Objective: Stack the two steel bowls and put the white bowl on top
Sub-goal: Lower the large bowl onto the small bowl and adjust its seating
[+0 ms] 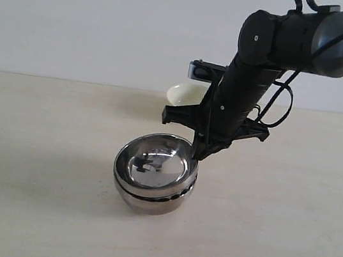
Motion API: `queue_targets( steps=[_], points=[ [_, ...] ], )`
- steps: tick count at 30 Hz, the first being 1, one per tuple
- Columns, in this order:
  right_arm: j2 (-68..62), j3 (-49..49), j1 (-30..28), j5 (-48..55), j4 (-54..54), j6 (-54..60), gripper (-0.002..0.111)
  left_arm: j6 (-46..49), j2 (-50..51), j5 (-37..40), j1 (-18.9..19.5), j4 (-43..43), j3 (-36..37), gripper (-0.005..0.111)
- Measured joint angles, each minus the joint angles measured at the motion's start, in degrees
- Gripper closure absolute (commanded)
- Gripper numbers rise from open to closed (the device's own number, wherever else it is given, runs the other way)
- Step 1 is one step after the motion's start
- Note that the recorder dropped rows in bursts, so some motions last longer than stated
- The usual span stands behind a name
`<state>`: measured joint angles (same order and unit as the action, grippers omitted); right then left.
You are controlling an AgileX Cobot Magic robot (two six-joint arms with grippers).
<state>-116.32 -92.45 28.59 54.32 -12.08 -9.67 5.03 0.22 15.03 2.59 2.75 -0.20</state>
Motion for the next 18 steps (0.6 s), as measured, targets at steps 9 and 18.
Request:
queue_targets(
  steps=[9,18],
  points=[
    [-0.33,0.00,0.00,-0.98,-0.64,0.50,0.066,0.00,0.00,0.00,0.00,0.00,0.00,0.103],
    [-0.33,0.00,0.00,-0.63,-0.64,0.89,0.108,0.00,0.00,0.00,0.00,0.00,0.00,0.103]
  ],
)
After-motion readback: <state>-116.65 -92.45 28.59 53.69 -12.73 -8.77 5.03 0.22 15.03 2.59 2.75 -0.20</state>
